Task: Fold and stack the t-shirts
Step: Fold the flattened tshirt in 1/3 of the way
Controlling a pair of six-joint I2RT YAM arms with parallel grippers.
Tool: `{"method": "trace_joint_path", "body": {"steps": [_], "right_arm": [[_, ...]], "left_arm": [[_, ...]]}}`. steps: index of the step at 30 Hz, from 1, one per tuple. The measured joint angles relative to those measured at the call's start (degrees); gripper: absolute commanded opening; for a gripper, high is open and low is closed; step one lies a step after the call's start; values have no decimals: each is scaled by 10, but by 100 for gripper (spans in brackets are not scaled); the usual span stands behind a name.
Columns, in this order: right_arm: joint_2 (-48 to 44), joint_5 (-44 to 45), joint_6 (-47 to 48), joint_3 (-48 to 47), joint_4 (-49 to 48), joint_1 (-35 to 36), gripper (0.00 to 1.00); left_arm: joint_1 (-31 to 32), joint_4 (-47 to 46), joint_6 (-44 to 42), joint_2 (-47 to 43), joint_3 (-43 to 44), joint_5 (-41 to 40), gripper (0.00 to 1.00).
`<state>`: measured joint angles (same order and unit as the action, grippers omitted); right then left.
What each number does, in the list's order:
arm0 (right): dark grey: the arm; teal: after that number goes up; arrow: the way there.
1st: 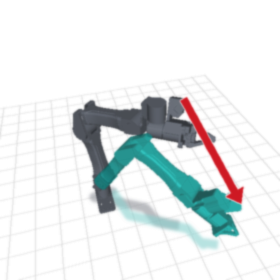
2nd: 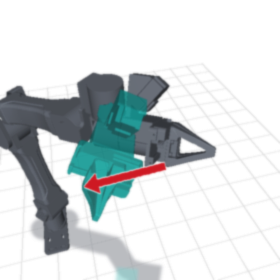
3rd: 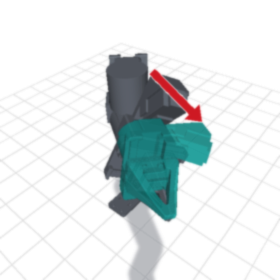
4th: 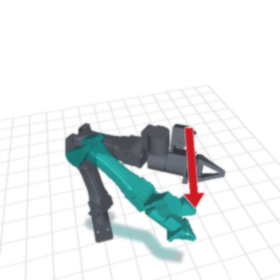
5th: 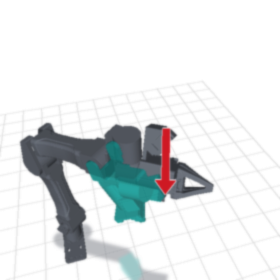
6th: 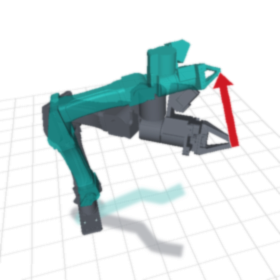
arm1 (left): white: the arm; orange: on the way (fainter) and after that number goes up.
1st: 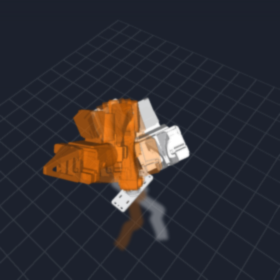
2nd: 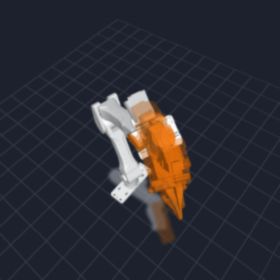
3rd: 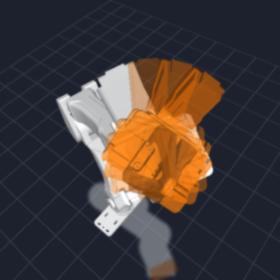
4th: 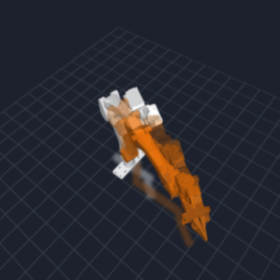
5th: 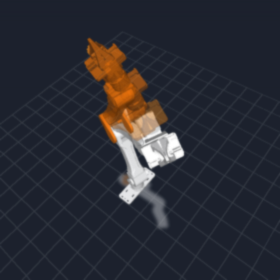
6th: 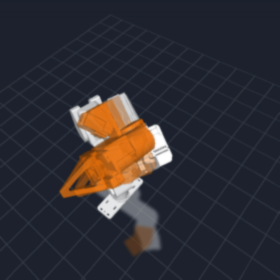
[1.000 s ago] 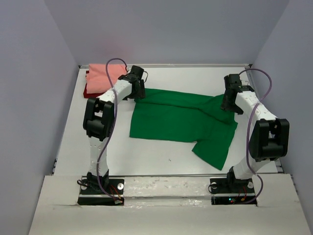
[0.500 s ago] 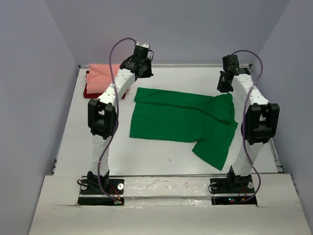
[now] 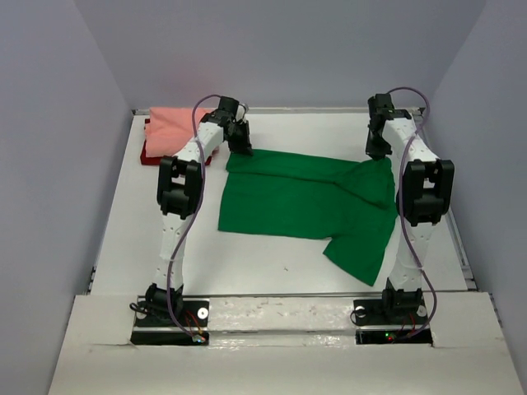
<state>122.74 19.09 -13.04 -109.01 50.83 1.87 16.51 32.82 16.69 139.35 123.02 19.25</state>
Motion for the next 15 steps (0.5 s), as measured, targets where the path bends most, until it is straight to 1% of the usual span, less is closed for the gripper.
{"method": "trace_joint_path", "body": {"steps": [6, 15], "right_arm": [[0, 35, 6, 40, 3, -6, 0], [21, 51, 9, 81, 3, -7, 0]], "left_arm": [[3, -11, 5, 0, 0, 32, 0], [4, -14, 18, 0, -6, 37, 0]]}}
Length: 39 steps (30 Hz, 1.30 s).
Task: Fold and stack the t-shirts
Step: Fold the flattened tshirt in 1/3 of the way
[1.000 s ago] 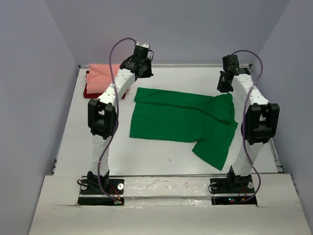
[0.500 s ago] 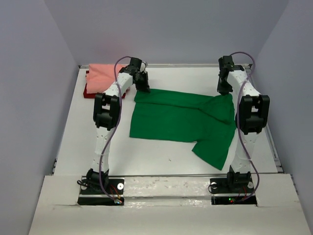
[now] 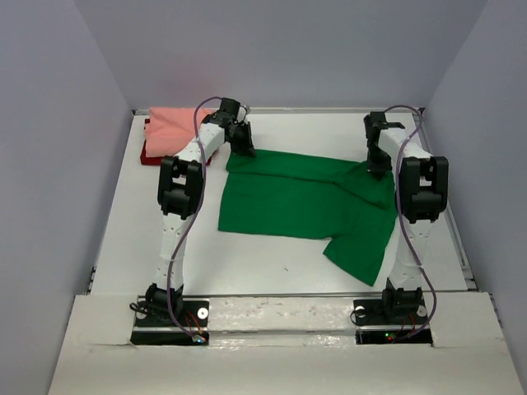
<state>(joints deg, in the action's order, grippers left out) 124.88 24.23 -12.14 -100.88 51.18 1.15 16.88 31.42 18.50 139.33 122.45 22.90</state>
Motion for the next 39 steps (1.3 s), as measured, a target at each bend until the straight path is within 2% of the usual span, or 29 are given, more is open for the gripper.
{"method": "trace_joint_path", "body": {"steps": [9, 18, 28, 33, 37, 38, 39], "right_arm": [[39, -14, 22, -35, 11, 0, 0], [94, -57, 50, -135, 40, 0, 0], [156, -102, 85, -250, 69, 0, 0], [156, -106, 90, -248, 56, 0, 0], [119, -111, 94, -185, 14, 4, 0], [110, -111, 94, -175, 11, 6, 2], [100, -111, 95, -165, 7, 9, 13]], "left_arm": [[-2, 2, 11, 0, -25, -10, 0], [-17, 7, 49, -1, -49, -19, 0], [-26, -17, 64, -50, -130, -47, 0], [-26, -17, 58, -56, -134, -54, 0], [-26, -26, 53, -68, -151, -58, 0], [-25, -26, 50, -73, -157, -64, 0], [-23, -27, 49, -77, -161, -69, 0]]}}
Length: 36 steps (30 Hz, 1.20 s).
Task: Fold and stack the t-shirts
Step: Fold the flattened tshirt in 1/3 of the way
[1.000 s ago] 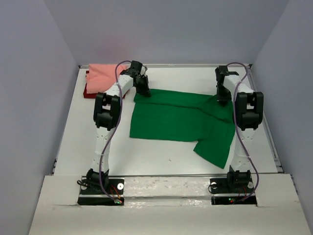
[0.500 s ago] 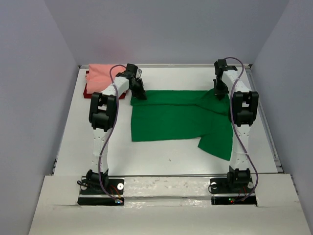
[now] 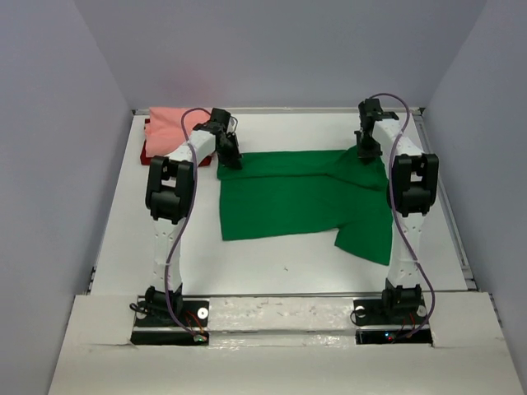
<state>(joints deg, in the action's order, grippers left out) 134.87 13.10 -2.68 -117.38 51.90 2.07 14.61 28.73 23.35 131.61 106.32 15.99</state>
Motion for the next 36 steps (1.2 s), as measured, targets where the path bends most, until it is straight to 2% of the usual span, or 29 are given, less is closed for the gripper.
{"method": "trace_joint_path", "body": {"steps": [1, 2, 5, 11, 18, 31, 34, 36], "right_arm": [[-14, 1, 1, 12, -4, 7, 17], [-26, 2, 1, 21, -5, 15, 28], [-74, 6, 2, 41, -10, 51, 39], [-143, -5, 1, 64, -21, 104, 43], [-122, -20, 1, 82, -29, 94, 43], [-61, -48, 1, 76, -31, 84, 38], [-56, -50, 0, 75, -32, 84, 29], [-52, -52, -1, 72, -33, 84, 18]], "left_arm": [[3, 0, -3, -6, -6, -8, 0], [4, 2, -5, -13, -12, -16, 0], [13, 4, -12, -40, -22, -39, 0], [42, 4, -26, -91, -23, -63, 0], [66, 11, -33, -102, -21, -65, 0], [71, 21, -37, -104, -21, -65, 0], [71, 21, -38, -104, -21, -64, 0], [72, 22, -38, -104, -21, -64, 0]]}}
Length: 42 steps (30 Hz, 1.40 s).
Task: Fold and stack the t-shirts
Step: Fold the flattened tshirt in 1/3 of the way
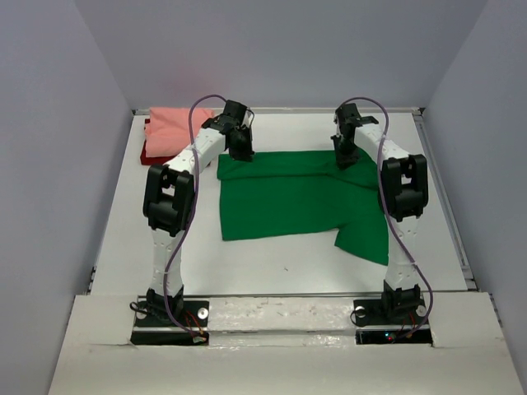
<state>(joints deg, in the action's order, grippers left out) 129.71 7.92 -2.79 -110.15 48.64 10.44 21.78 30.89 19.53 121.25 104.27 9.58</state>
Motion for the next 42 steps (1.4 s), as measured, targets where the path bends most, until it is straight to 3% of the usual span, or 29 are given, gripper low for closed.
{"method": "trace_joint_path", "body": {"steps": [3, 4, 12, 20, 26, 27, 29, 30, 33, 35, 36, 37, 38, 42], "right_arm": [[4, -2, -5, 0, -1, 0, 1], [4, -2, -6, 0, -2, 0, 0], [-13, 12, -20, 49, -32, 2, 0], [-135, 53, -63, 190, -41, 11, 0], [-239, 62, -85, 272, -57, 28, 27], [-251, 59, -89, 282, -59, 31, 42], [-268, 47, -99, 306, -69, 37, 55], [-284, 36, -103, 332, -76, 42, 67], [-320, 15, -115, 385, -79, 51, 71], [-333, 14, -116, 395, -76, 54, 61], [-337, 20, -118, 395, -76, 56, 51], [-338, 29, -118, 393, -79, 56, 9], [-336, 39, -119, 386, -78, 56, 0], [-276, 81, -116, 309, -71, 46, 0]], "left_arm": [[0, 0, 0, 0, 0, 0, 0], [0, 0, 0, 0, 0, 0, 0], [8, 0, 0, 0, 0, 2, 0], [31, 0, 0, 0, 0, 0, 0], [47, 0, 0, -8, -9, -4, 0], [48, 0, 0, -12, -15, -5, 0], [51, -2, 1, -23, -28, -8, 0], [52, -3, 1, -30, -38, -10, 0], [53, -2, 1, -44, -53, -18, 0], [53, -1, 1, -45, -53, -28, 0], [53, 0, 1, -45, -53, -34, 0], [53, 0, 1, -45, -53, -40, 0], [53, 3, 1, -45, -51, -48, 0], [51, 31, 0, -21, 4, -60, 0]]}}
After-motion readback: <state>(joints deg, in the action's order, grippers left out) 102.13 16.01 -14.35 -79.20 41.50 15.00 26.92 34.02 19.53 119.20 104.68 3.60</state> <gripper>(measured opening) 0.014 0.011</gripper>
